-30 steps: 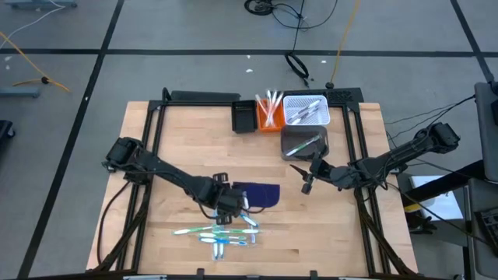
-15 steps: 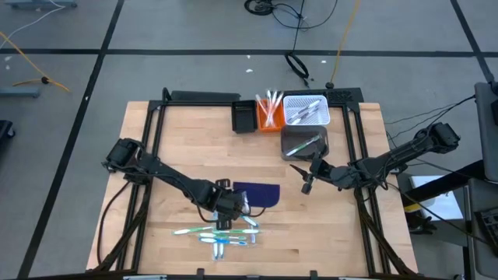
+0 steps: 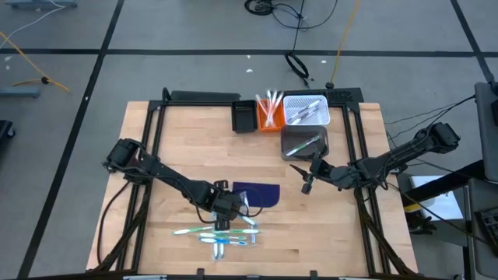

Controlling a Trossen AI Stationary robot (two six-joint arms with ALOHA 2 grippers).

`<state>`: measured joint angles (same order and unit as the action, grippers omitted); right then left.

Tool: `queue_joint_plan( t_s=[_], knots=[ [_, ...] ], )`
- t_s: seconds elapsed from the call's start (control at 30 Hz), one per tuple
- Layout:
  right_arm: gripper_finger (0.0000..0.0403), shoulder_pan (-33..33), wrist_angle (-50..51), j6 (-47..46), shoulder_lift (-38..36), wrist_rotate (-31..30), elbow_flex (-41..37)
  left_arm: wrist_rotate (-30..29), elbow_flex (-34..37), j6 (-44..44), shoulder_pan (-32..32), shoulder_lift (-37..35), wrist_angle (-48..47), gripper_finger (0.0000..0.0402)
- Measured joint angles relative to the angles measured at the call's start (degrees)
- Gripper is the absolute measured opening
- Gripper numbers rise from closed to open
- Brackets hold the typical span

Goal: Pick & Place Toothbrushes
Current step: Put the blue toothbrush into the black bin

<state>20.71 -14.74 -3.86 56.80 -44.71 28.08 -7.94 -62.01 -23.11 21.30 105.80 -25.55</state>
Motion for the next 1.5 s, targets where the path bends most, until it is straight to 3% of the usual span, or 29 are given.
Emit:
queue_joint_plan(
  t_s=[0.33,0.67,0.9,1.07,1.17,1.37,1.5],
  knots=[
    [0.0144,0.00,0.00,0.00,0.00,0.00,0.00,0.43,1.15,-1.43,0.00,-0.09,0.36,0.0193],
    [0.0144,0.00,0.02,0.00,0.00,0.00,0.00,1.99,0.96,-1.07,-0.03,-0.11,-0.04,0.0013],
    [0.0144,0.00,0.02,-0.15,0.00,0.12,0.00,3.51,-1.67,-1.18,0.09,-0.88,-5.52,0.0004],
    [0.0144,-0.07,-0.30,-1.94,0.01,8.23,0.00,-3.10,-3.75,-1.67,-0.17,-5.49,-8.94,0.0003],
    [0.0144,-0.09,-1.99,-2.58,0.28,11.63,0.00,-8.35,-3.79,-1.36,-0.49,-9.26,-5.54,0.0002],
    [0.0144,-0.62,-8.63,-2.40,1.73,12.65,-0.03,-16.89,-3.86,3.46,-1.34,-14.38,5.63,0.0002],
    [0.0144,-2.39,-15.82,-1.38,4.18,18.74,-0.04,-19.46,-3.90,8.64,-2.43,-14.89,14.98,0.0001]
  ],
)
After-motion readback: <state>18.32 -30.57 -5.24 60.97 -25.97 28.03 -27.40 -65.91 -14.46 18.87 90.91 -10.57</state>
